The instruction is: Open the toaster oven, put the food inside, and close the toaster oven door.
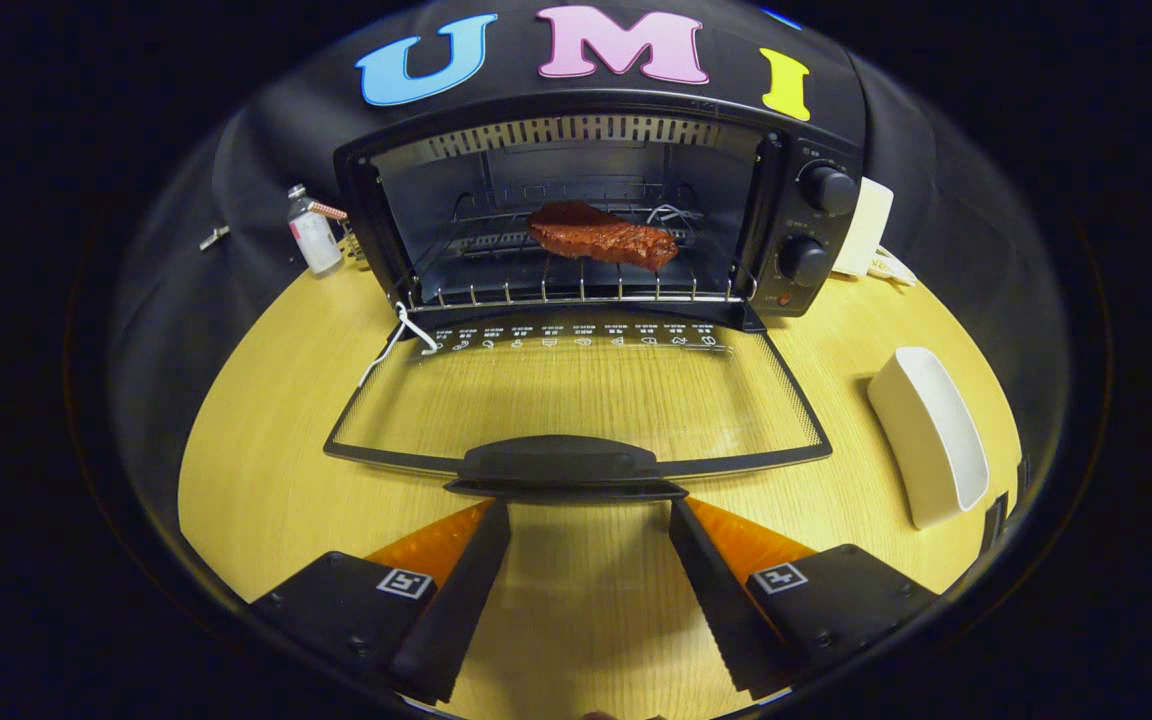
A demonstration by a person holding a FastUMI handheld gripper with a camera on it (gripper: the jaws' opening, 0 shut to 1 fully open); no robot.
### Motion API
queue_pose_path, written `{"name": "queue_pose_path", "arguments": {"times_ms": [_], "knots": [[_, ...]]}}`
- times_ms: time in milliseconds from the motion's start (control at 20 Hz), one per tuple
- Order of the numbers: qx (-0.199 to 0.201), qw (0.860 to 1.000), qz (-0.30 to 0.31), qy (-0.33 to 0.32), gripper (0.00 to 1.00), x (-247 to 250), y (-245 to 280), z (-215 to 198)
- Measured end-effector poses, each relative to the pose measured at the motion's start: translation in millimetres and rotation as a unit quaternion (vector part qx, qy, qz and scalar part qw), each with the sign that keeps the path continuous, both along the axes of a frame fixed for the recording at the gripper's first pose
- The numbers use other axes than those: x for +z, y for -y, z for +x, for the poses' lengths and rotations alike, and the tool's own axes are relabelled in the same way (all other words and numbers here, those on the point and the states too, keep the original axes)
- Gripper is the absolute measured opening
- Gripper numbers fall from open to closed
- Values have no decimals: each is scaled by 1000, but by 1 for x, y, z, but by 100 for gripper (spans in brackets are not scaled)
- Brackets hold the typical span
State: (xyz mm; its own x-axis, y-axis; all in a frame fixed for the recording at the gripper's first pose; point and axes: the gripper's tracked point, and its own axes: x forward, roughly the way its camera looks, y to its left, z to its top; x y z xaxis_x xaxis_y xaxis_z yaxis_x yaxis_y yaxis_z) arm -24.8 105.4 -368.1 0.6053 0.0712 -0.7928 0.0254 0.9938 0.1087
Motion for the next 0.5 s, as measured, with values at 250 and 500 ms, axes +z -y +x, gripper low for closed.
{"name": "queue_pose_path", "arguments": {"times_ms": [250,500], "knots": [[0,999,20,44,99,49,2,11],[19,993,45,108,99,98,3,52]]}}
